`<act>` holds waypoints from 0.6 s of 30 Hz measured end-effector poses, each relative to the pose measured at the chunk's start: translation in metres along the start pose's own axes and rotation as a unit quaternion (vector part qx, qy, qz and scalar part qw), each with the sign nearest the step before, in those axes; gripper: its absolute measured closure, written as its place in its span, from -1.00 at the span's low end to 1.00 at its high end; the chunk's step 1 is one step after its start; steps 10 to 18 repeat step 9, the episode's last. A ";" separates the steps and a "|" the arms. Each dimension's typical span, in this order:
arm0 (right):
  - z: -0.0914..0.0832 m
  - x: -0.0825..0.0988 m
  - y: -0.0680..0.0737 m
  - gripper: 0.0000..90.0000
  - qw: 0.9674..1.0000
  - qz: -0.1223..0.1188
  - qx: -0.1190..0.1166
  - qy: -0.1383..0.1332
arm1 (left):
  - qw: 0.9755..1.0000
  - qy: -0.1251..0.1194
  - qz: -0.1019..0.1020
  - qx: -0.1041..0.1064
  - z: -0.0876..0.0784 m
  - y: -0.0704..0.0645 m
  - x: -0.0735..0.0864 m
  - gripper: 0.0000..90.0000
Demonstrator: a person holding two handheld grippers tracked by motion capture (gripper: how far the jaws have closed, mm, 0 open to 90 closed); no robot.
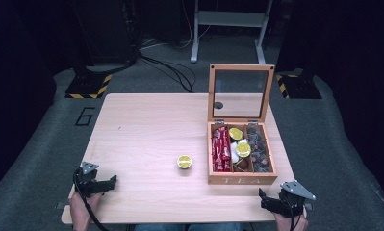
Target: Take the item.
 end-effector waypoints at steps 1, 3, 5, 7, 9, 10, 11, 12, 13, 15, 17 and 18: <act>0.003 0.001 -0.002 -1.00 1.000 0.002 0.002 0.005 | 1.000 0.000 0.000 0.000 0.000 0.000 0.000 -0.98; 0.009 0.002 -0.005 -1.00 1.000 0.003 0.003 0.010 | 1.000 0.000 0.000 0.000 0.000 0.000 0.000 -0.98; 0.012 0.002 -0.008 -1.00 1.000 0.003 0.004 0.012 | 1.000 -0.003 0.002 -0.001 0.000 0.000 0.000 -0.98; 0.015 0.002 -0.010 -1.00 1.000 0.006 0.004 0.016 | 1.000 0.000 0.001 0.000 0.000 0.000 0.000 -0.98; 0.018 0.001 -0.012 -1.00 1.000 0.003 0.002 0.022 | 1.000 0.000 0.001 0.000 0.000 0.000 0.000 -0.98; 0.018 0.001 -0.012 -1.00 1.000 0.003 0.002 0.022 | 1.000 0.000 0.001 0.000 0.000 0.000 0.000 -0.98; 0.018 0.001 -0.012 -1.00 1.000 0.003 0.002 0.022 | 1.000 0.000 0.001 0.000 0.000 0.000 0.000 -0.98; 0.018 0.001 -0.012 -1.00 1.000 0.003 0.002 0.022 | 1.000 0.000 0.001 0.000 0.000 0.000 0.000 -0.98; 0.018 0.001 -0.012 -1.00 1.000 0.003 0.002 0.022 | 1.000 0.000 0.001 0.000 0.000 0.000 0.000 -0.98; 0.018 0.001 -0.012 -1.00 1.000 0.003 0.002 0.022 | 1.000 0.000 0.001 0.000 0.000 0.000 0.000 -0.98; 0.018 0.001 -0.012 -1.00 1.000 0.003 0.002 0.022 | 1.000 0.000 0.001 0.000 0.000 0.000 0.000 -0.98; 0.018 0.001 -0.012 -1.00 1.000 0.003 0.002 0.022 | 1.000 0.000 0.001 0.000 0.000 0.000 0.000 -0.98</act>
Point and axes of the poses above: each handheld gripper's, and its own axes: z roughly forward along the jaws, x roughly out of its underside, y roughly to its left, the point moved 1 cm from there along z, roughly forward along the jaws, and after that the axes turned 12 degrees about y, right-handed, at the moved point
